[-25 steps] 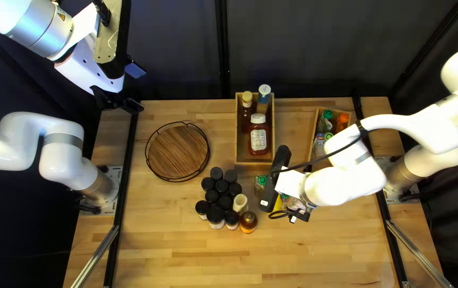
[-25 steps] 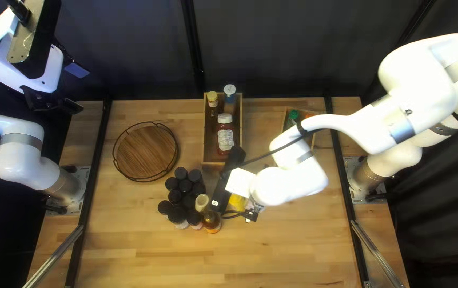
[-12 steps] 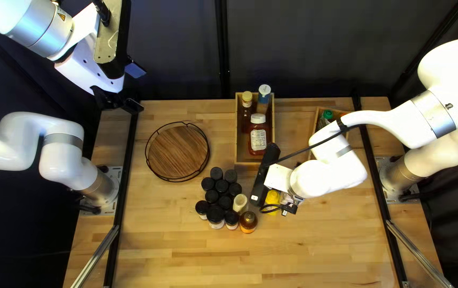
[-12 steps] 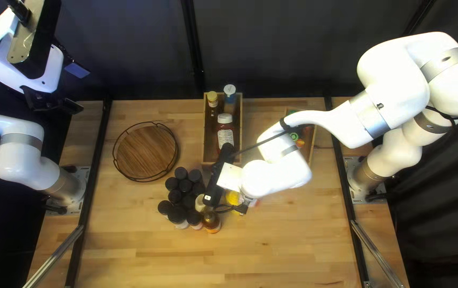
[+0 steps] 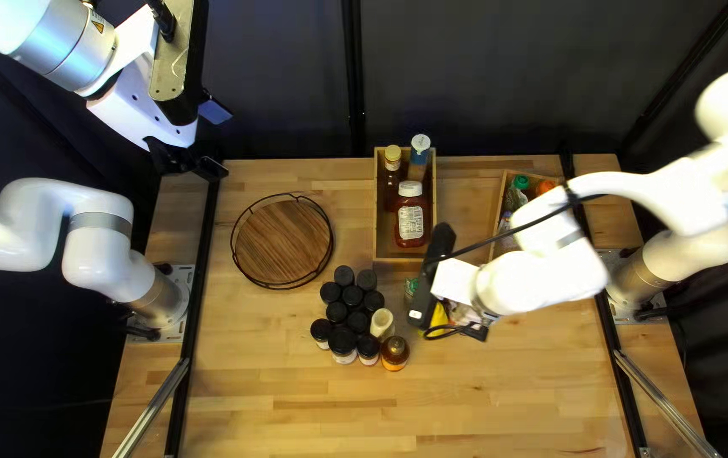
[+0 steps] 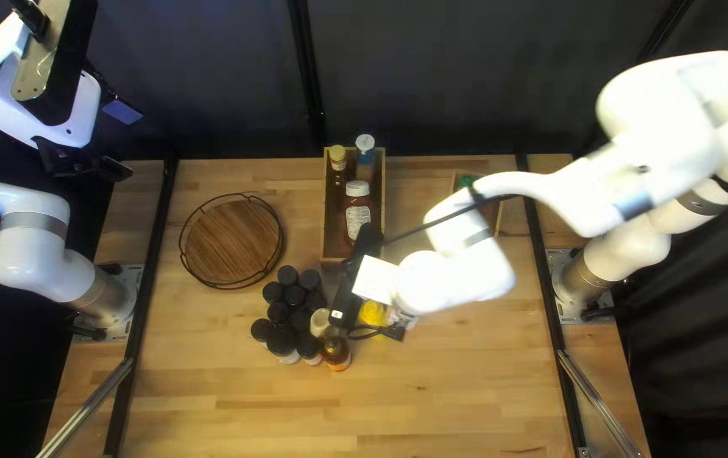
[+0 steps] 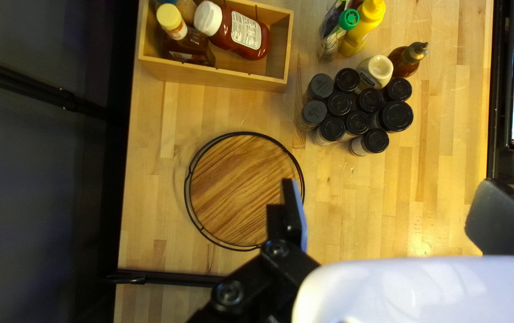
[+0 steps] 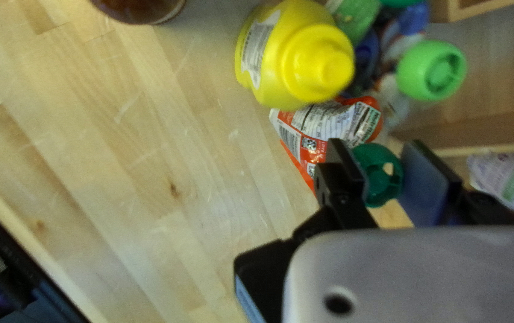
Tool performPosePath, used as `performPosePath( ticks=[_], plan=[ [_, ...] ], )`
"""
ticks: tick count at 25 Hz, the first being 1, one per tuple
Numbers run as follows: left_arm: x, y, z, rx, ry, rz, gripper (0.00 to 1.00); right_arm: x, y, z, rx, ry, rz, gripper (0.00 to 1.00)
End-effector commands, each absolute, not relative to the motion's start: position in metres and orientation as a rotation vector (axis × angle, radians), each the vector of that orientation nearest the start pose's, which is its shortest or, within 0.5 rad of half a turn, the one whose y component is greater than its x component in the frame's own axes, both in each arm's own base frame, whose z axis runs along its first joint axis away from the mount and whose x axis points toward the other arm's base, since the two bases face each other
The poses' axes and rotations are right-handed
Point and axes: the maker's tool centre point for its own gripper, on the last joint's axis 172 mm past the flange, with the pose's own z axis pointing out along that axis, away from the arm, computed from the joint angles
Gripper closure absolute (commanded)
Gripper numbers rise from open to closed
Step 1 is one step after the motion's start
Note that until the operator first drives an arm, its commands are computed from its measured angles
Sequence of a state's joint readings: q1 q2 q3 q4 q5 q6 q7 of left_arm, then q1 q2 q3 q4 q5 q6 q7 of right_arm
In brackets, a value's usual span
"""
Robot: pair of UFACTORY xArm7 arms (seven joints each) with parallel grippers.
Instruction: Separate condiments, baby food and spices and place it in 3 different racks/containers
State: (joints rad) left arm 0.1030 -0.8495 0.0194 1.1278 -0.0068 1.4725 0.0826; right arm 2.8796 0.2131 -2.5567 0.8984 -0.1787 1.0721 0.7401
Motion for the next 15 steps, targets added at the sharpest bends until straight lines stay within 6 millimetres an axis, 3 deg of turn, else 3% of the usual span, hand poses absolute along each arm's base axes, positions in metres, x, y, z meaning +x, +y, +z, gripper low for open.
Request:
performPosePath(
  ticks=[1, 8, 15],
  plan=[
    [0.293, 0.036, 0.508, -3.014, -0.054, -0.777, 0.00, 0.382, 0.070, 0.234, -3.327, 0.620, -0.253, 1.00],
    [0.293, 0.036, 0.508, -3.014, -0.054, -0.777, 0.00, 0.336, 0.015, 0.237, -3.311, 0.757, -0.253, 1.00],
    [0.293, 0.036, 0.508, -3.014, -0.054, -0.777, 0.00, 0.296, -0.035, 0.210, -3.297, 0.852, -0.248, 1.00]
  ],
)
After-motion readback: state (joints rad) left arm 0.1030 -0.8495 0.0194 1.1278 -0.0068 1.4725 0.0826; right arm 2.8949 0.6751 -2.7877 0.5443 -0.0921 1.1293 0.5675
